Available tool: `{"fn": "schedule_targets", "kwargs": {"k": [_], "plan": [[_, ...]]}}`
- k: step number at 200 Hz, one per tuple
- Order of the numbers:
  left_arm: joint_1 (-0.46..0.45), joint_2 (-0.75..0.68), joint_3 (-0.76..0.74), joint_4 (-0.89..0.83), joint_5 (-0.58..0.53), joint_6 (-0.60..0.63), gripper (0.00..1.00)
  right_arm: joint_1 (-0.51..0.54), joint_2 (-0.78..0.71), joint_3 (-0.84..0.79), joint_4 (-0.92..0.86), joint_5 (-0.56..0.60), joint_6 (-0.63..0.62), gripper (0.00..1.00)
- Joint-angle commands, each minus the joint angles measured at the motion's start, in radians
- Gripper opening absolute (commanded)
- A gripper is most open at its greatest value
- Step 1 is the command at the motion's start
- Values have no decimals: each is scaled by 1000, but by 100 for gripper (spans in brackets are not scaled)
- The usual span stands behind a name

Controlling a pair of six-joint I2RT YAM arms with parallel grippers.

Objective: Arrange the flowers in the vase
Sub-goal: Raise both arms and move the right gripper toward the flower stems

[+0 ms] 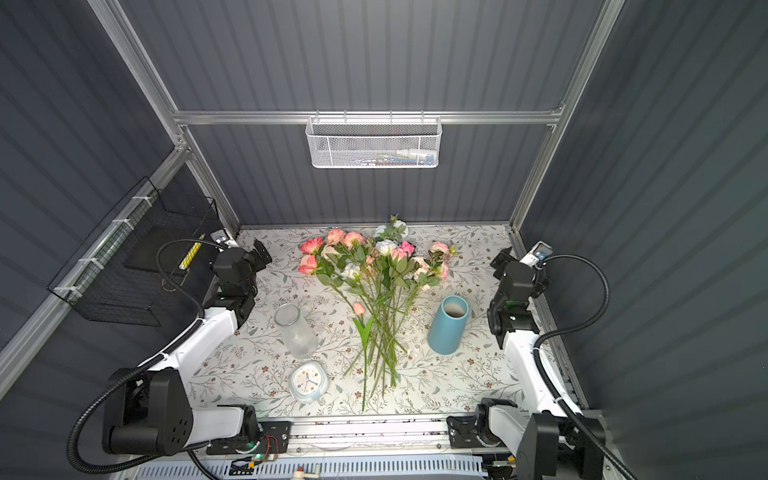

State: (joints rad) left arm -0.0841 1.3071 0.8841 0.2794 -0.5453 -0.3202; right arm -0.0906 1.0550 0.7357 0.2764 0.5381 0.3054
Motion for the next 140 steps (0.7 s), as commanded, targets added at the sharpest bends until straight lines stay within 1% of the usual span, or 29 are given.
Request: {"fn": "schedule_targets", "kwargs": {"k": [1, 10, 18, 23, 35, 50, 64, 79, 97, 109, 122, 129, 140], "plan": [[5, -56, 91, -354, -134, -413, 100, -4, -35, 68, -309, 67, 204, 99], [6, -79, 103, -416, -126, -487, 100, -8, -70, 67, -361, 26, 309, 99], [6, -103, 93, -397, -92, -480, 100, -16, -104, 58, -406, 13, 417, 99], [6, -119, 83, -382, -57, -471, 100, -25, -132, 40, -403, -12, 459, 99], [6, -168, 68, -365, 9, -472, 100, -42, -177, -12, -343, -84, 499, 99], [5, -228, 61, -360, 98, -459, 100, -58, -217, -50, -299, -197, 515, 99], [6, -267, 87, -408, 176, -440, 100, -61, -233, -35, -307, -303, 472, 99], [5, -281, 147, -512, 263, -412, 100, -60, -243, -8, -300, -485, 387, 99], [5, -270, 229, -667, 360, -370, 100, -54, -268, 17, -291, -671, 356, 99], [5, -263, 264, -750, 420, -345, 100, -40, -290, 22, -276, -746, 357, 99], [5, -264, 277, -811, 469, -323, 100, 5, -297, 59, -302, -806, 335, 99], [5, -269, 275, -834, 488, -314, 100, 50, -290, 95, -342, -819, 309, 99], [5, -284, 261, -858, 513, -298, 100, 150, -273, 151, -412, -798, 251, 99]]}}
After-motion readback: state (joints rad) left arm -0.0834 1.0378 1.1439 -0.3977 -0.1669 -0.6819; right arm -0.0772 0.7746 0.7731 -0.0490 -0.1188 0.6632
